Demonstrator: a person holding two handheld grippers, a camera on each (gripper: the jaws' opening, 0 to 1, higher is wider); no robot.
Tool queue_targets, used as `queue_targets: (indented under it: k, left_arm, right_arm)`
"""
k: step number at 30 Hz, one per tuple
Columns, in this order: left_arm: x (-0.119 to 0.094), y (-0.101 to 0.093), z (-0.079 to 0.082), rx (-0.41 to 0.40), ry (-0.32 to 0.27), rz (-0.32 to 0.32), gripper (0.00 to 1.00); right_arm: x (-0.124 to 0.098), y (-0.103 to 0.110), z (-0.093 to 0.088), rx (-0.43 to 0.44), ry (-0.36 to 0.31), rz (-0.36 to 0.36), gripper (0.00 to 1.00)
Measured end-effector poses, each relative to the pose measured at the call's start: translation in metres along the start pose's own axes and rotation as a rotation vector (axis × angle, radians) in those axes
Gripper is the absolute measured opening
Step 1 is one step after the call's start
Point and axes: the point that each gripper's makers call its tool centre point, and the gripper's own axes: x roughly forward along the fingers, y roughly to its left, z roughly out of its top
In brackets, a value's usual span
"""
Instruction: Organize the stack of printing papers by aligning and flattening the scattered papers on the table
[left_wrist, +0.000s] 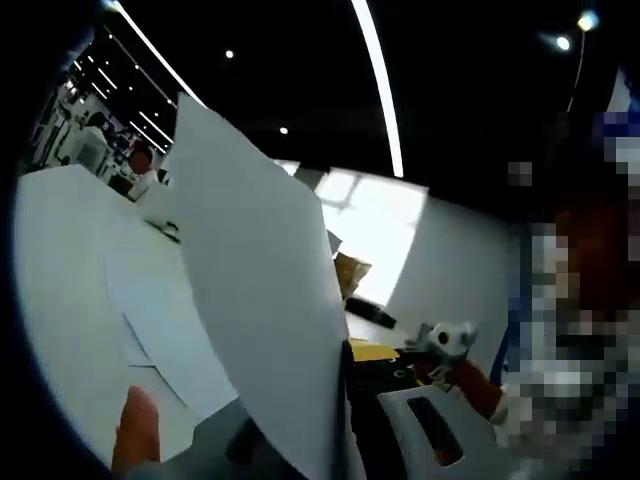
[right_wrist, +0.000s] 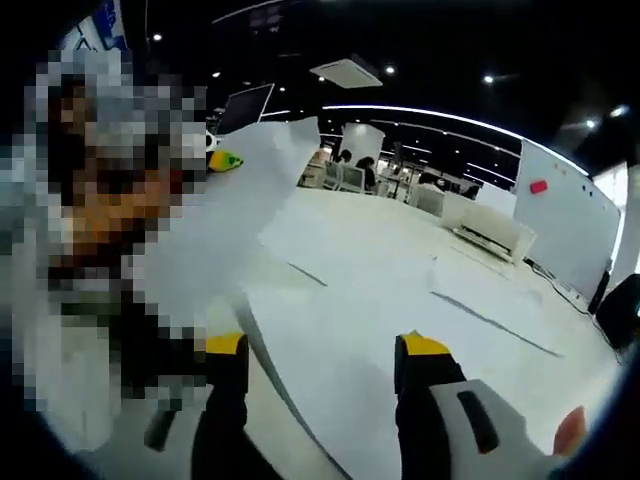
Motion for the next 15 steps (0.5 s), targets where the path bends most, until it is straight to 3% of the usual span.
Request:
queue_targets:
  k: [8, 15]
  left_arm:
    - [0.001, -0.001, -0.001, 0.010, -0.002, -0.002, 0.06]
    - [0.002, -0.002, -0.002, 0.005, -0.001, -0.002, 0.06]
  right_arm:
    - [0.005, -0.006, 0.000, 0.000, 0.013, -0.007, 0.51]
    - [0.036, -0.036, 0.018, -0.110, 0.056, 0.001, 0.51]
